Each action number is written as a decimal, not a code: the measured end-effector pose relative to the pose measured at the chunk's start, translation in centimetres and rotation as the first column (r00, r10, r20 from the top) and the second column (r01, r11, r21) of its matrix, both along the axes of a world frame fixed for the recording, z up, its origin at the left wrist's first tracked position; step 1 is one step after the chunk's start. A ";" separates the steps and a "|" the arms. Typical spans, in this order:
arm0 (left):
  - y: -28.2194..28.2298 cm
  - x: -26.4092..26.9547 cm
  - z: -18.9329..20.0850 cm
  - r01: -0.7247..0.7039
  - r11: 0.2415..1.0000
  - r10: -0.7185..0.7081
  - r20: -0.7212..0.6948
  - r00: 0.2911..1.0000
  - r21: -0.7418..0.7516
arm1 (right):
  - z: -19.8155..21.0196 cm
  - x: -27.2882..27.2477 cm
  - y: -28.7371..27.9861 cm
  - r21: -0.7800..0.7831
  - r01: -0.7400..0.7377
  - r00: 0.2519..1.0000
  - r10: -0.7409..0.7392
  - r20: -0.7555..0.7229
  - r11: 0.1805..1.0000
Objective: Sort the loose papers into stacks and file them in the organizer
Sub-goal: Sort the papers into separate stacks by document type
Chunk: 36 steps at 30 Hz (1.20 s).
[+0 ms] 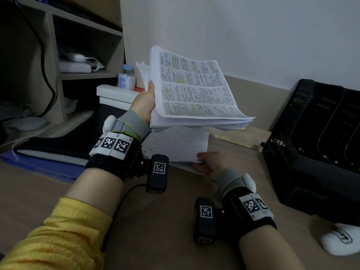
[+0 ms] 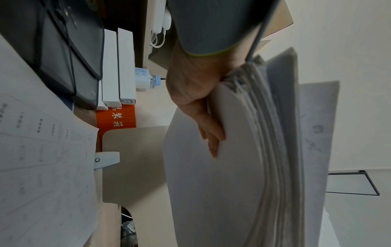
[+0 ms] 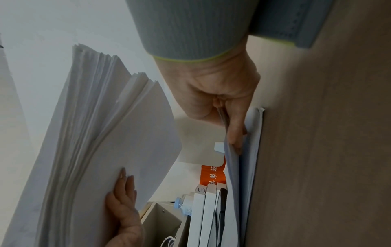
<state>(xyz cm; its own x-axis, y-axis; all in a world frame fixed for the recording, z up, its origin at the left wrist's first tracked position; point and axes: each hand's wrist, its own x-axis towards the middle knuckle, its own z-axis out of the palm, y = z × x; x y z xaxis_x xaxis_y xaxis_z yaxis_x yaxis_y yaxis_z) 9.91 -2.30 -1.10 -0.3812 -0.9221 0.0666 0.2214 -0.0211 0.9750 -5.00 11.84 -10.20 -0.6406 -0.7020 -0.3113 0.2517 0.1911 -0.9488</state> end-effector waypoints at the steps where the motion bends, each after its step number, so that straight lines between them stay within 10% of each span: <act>1: -0.1 -0.1 0.0 -0.002 1.000 0.002 0.009 1.000 -0.003 | 0.0 0.0 0.0 -0.015 0.015 1.000 -0.015 0.004 1.000; 20: 0.6 -0.1 0.0 -0.117 0.988 0.129 0.129 0.983 -0.096 | 1.2 1.2 1.2 0.034 -0.023 0.999 0.024 -0.031 0.999; 28: 0.6 0.1 -0.7 -0.139 0.983 0.155 0.136 0.979 -0.117 | 2.1 -1.2 1.2 0.071 0.092 0.912 -0.055 -0.406 0.993; 36: 0.5 0.5 -1.2 -0.168 0.970 0.204 0.208 0.957 -0.178 | 2.8 -3.7 2.9 -0.264 0.270 0.961 -0.277 0.011 0.926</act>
<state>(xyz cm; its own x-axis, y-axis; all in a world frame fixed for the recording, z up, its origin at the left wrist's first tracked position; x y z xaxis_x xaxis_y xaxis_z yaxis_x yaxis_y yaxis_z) 10.46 -1.81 -2.30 -0.2255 -0.9628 0.1491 -0.0170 0.1569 0.9875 -8.74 14.74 -7.41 -0.8247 -0.5522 -0.1225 0.2340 -0.1359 -0.9627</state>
